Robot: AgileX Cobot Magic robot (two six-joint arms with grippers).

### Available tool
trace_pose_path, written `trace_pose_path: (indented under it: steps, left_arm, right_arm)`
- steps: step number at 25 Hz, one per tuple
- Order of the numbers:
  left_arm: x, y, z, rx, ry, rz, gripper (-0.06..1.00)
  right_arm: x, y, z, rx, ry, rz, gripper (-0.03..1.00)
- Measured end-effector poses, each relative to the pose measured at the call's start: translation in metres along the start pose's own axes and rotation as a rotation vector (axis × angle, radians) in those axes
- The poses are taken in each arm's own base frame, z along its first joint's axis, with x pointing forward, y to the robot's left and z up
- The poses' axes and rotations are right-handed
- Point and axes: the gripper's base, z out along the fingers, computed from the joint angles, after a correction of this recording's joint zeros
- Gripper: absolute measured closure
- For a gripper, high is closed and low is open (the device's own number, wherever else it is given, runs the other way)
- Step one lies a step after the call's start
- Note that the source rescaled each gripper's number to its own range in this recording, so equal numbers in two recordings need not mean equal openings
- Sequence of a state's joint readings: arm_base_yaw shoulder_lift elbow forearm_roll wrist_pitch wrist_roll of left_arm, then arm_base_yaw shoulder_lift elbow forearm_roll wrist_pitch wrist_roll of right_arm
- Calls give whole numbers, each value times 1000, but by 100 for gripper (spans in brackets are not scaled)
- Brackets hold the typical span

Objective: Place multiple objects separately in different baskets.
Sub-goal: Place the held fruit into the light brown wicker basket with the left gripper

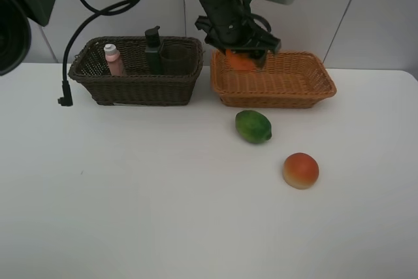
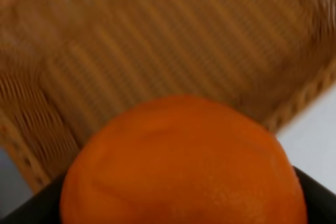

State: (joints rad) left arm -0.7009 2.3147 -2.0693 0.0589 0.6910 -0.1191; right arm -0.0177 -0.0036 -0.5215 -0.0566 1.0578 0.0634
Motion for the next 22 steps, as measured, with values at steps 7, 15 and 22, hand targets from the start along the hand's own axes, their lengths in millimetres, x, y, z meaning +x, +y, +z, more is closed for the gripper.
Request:
trace_pose_path:
  steps: [7, 15, 22]
  left_arm:
    - [-9, -1, 26, 0, -197, 36, 4]
    - [-2, 5, 63, 0, -294, 52, 4]
    - [14, 16, 95, 17, -276, -16, 4]
  right_arm:
    - [0, 0, 0, 0, 0, 0, 18]
    - [0, 0, 0, 0, 0, 0, 18]
    - [0, 0, 0, 0, 0, 0, 18]
